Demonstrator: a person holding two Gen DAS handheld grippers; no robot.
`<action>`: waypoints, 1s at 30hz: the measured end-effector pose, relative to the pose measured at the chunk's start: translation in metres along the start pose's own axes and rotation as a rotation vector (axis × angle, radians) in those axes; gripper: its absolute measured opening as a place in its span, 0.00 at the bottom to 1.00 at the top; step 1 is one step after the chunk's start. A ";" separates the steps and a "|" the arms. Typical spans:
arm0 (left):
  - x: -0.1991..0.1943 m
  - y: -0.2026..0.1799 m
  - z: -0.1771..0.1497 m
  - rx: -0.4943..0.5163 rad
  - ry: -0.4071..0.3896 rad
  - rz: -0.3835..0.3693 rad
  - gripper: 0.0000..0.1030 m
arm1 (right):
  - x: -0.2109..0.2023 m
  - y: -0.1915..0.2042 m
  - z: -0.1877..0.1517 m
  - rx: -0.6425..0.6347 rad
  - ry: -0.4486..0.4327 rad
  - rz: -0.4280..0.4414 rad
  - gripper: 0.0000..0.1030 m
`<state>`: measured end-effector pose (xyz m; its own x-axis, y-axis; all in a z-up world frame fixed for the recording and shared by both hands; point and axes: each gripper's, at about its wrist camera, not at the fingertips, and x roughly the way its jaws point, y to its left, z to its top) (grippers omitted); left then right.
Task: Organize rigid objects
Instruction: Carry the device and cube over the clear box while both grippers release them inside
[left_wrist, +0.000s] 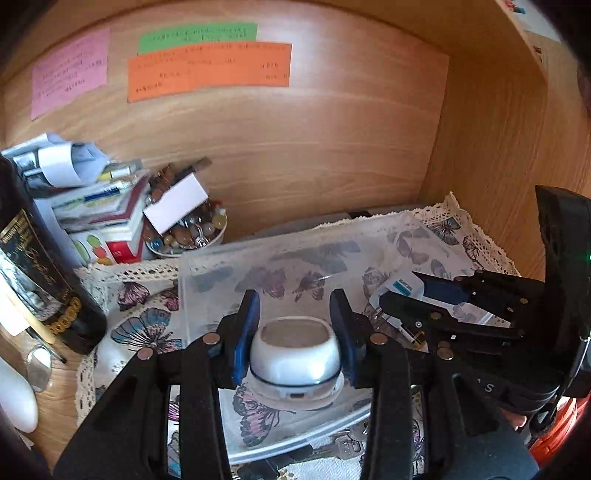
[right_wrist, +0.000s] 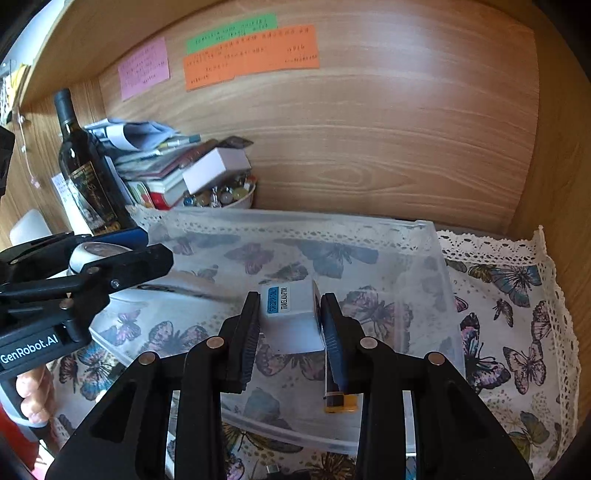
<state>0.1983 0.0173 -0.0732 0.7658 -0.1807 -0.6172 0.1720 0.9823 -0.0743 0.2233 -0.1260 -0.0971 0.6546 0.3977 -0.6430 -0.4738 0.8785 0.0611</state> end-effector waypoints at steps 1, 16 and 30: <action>0.003 0.001 -0.001 -0.004 0.010 -0.002 0.38 | 0.002 0.000 0.000 0.000 0.007 0.001 0.29; -0.008 0.000 -0.004 -0.008 0.029 0.026 0.53 | -0.008 0.004 -0.001 -0.022 -0.005 -0.008 0.41; -0.075 0.030 -0.027 -0.060 -0.035 0.149 0.88 | -0.072 0.007 -0.014 -0.036 -0.114 -0.024 0.58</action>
<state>0.1293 0.0618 -0.0500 0.8012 -0.0338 -0.5975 0.0185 0.9993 -0.0318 0.1644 -0.1520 -0.0613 0.7277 0.4059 -0.5529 -0.4765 0.8790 0.0181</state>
